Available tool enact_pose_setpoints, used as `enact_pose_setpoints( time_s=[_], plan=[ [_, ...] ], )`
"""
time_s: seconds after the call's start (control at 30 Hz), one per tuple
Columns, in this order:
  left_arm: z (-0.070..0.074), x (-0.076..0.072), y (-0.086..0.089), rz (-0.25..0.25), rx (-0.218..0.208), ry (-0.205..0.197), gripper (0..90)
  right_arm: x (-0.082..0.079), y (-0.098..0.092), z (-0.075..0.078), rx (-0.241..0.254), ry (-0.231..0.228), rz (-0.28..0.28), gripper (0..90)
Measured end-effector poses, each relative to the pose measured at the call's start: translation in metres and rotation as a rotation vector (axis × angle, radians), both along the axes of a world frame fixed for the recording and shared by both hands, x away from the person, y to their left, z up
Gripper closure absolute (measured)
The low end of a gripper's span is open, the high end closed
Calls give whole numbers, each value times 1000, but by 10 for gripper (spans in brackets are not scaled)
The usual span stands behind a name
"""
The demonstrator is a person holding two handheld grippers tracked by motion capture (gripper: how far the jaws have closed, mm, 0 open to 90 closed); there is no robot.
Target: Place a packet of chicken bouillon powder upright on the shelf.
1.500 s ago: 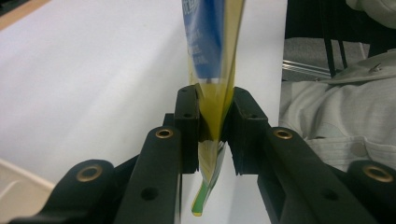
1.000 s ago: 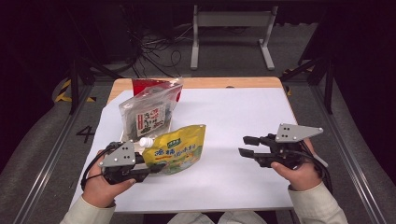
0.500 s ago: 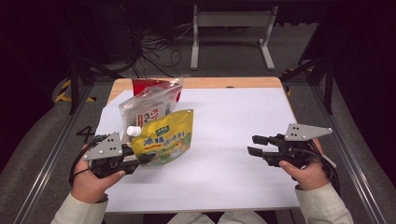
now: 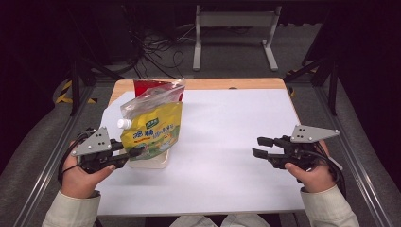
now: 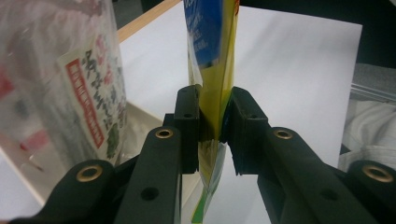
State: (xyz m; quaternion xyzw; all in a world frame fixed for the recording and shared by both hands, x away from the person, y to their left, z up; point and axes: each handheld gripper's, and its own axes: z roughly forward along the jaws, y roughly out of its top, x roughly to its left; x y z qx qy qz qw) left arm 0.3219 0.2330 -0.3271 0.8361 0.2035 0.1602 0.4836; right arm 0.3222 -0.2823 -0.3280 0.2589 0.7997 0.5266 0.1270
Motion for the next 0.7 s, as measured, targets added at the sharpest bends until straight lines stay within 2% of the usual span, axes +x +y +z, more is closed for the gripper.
enact_pose_setpoints(
  time_s=[0.13, 0.33, 0.63, 0.7],
  plan=[
    [-3, 4, 7, 12, 1, 4, 756, 0, -1, 0, 2, 2, -3, 531],
    [-9, 11, 18, 35, 5, -16, 756, 0, 1, -2, 0, 8, -3, 521],
    [-18, 18, 24, -4, -2, -13, 757, 0, 0, -4, -1, 15, -2, 516],
    [-20, 19, 25, -12, 8, -12, 758, 1, 1, -5, -2, 19, -1, 512]
  ],
)
